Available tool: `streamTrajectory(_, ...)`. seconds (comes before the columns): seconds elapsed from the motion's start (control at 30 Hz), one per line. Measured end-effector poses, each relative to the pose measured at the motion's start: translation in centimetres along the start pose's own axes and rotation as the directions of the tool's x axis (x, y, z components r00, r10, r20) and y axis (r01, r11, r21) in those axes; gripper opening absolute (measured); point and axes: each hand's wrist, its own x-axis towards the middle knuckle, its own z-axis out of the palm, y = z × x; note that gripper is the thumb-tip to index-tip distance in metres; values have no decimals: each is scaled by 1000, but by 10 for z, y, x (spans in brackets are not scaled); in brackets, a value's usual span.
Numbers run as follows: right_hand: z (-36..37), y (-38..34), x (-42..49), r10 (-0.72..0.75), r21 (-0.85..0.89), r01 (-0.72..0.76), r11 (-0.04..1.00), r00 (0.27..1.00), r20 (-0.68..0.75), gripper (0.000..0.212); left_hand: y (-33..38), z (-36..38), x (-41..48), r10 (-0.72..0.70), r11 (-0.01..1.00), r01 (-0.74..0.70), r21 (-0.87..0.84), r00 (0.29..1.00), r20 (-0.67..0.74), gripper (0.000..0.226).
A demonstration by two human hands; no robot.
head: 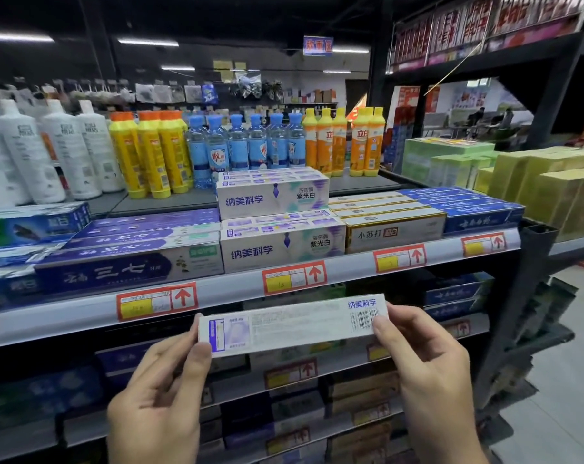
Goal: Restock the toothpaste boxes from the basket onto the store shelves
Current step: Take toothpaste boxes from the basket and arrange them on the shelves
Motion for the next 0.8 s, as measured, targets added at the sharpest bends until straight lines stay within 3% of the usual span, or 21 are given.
streamTrajectory(0.23,0,3,6,-35,52,33,998,999,29,11,-6,4,1,52,999,-52,8,998,-44,26)
streamTrajectory(0.43,1,8,9,-38,58,36,998,998,45,13,-7,3,3,92,996,-92,-2,993,-68,28)
streamTrajectory(0.57,1,10,9,-28,41,26,999,998,53,34,-2,2,1,96,995,-96,-6,994,-50,31)
streamTrajectory(0.67,4,5,8,-26,114,20,993,999,48,13,1,2,-3,65,998,-65,0,997,-51,34)
streamTrajectory(0.8,7,-1,9,-49,169,51,984,999,-20,23,1,2,-6,11,999,-10,30,1000,-28,37)
